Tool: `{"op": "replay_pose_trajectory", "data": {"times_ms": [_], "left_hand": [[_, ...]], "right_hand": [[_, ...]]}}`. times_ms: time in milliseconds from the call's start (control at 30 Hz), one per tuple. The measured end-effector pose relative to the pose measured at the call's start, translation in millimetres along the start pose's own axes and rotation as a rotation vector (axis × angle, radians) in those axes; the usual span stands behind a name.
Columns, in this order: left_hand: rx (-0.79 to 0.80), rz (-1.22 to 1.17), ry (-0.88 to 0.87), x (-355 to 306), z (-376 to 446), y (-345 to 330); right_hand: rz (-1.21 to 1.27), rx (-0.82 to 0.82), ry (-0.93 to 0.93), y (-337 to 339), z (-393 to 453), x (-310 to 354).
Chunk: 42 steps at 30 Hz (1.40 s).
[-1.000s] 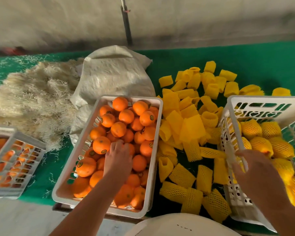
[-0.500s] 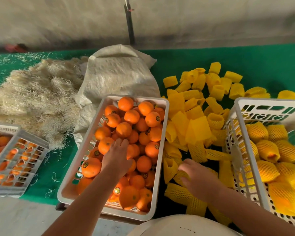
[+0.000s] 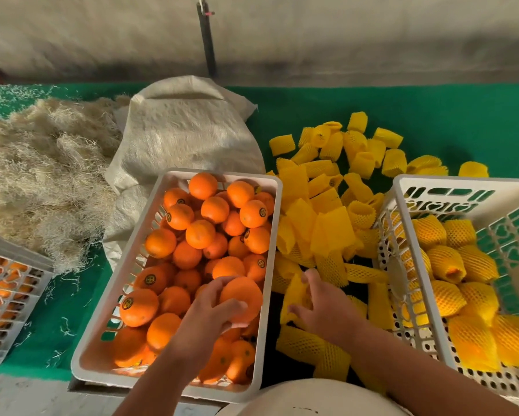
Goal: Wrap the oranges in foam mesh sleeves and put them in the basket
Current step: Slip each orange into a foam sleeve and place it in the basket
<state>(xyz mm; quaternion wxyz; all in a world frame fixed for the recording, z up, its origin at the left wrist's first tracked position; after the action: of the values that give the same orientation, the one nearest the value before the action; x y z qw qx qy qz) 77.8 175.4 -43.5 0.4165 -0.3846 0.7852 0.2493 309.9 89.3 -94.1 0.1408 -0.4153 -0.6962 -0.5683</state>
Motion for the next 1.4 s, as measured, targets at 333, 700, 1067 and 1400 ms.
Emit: {"op": "replay_pose_trajectory", "data": {"times_ms": [333,700,1067,1400], "left_hand": [[0.477,1.310,-0.594,-75.2,-5.6,-134.3],[0.493,1.794,-0.679,-52.1,14.5,-166.1],[0.136,0.316,0.054,-54.2,26.5,-147.5],[0.164,-0.001,0.163,-26.1,24.9,-159.2]], "right_hand": [[-0.220,0.052,0.304,80.3,-48.6,15.0],[-0.309,-0.090,0.050,124.7,-68.2,-7.8],[-0.264,-0.112,0.044,81.0,-54.5,-1.6],[-0.099,-0.162,0.108,68.5,-66.2,6.1]]}}
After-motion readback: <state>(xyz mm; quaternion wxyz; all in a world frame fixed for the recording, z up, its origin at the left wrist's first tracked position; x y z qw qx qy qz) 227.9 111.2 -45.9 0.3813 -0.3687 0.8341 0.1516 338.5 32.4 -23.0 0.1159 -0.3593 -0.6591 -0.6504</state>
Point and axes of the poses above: each hand's wrist, its own z-axis towards the middle knuckle, its own y-axis out of the back of the hand, x = y × z, the point moved 6 cm from there along z, towards the middle knuckle, and after that the axes turned 7 degrees about z, right-handed, at the moved point
